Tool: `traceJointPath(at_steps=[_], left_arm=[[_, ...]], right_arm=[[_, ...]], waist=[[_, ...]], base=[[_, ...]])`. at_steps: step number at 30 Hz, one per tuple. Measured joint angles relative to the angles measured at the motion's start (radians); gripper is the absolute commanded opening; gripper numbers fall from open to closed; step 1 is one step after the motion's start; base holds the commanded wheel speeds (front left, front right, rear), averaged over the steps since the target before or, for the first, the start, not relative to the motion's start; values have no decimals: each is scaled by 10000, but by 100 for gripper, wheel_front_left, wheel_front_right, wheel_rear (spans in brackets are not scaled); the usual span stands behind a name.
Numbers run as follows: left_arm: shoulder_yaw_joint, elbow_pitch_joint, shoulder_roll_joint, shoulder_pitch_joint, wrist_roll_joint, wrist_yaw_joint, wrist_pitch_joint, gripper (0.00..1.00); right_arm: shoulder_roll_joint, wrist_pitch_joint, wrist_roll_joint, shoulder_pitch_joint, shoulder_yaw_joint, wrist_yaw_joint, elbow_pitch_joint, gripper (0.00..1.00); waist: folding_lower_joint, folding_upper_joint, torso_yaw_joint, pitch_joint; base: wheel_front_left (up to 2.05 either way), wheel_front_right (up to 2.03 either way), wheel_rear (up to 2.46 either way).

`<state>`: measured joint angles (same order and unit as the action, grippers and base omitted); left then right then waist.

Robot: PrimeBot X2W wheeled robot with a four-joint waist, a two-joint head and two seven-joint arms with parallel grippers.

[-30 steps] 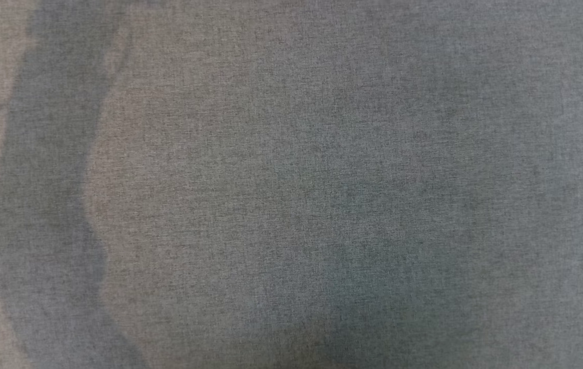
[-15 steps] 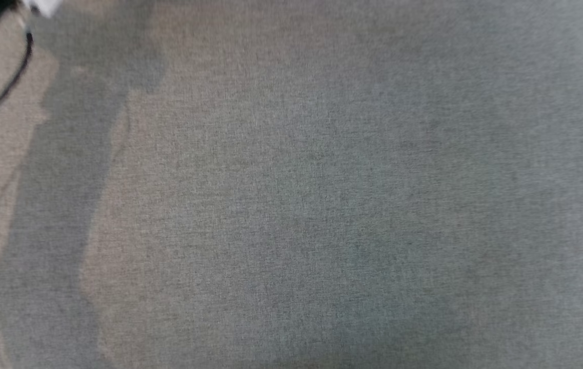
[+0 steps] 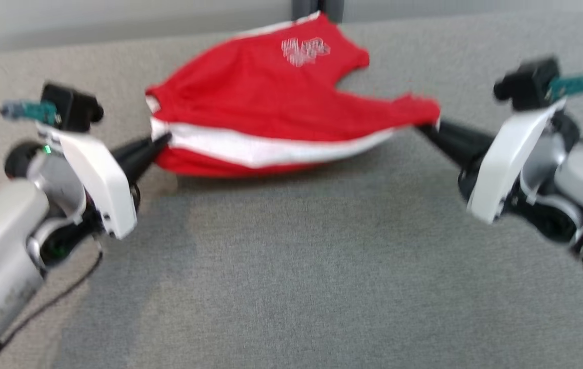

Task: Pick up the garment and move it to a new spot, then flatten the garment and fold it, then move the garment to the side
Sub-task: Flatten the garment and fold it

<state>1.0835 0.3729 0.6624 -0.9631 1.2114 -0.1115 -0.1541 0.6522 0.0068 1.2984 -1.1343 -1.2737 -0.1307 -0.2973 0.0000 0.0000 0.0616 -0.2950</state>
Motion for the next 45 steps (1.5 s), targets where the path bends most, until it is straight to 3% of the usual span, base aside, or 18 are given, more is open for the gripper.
traceJointPath(at_steps=[7,12,23,28,34,38,45], left_arm=[[393,-1266,428,2076,734,644,119,0],[947,-2571,1229,3291,1076,1060,-407,0],[1212,-5237,2322,4521,1983,1958,-976,0],[1012,-5350,2276,4335,2615,1847,-1515,0],[541,-4466,2013,2850,3967,1515,-3553,0],[113,-3680,1668,1717,4752,1342,-4742,0],[-288,-2550,838,22,5139,1289,-5946,0]], right_arm=[[301,370,267,2270,-71,0,318,0],[846,639,539,3382,-65,-2,610,0],[1967,1588,1237,4539,268,-2,1570,0],[1921,1921,1220,4349,667,-2,1597,0],[1396,3361,1524,2926,1087,-2,924,0],[924,4472,1877,1748,1379,0,395,0],[86,5662,1887,-103,1701,0,-842,0]], waist=[[0,0,-7,1390],[0,0,-38,2132],[0,0,-233,2562],[0,0,-312,2339],[0,0,-459,1565],[0,0,-598,849],[0,0,-899,-435]], base=[[0,0,0],[0,0,0],[0,0,0],[0,0,0],[0,0,0],[0,0,0],[0,0,0]])
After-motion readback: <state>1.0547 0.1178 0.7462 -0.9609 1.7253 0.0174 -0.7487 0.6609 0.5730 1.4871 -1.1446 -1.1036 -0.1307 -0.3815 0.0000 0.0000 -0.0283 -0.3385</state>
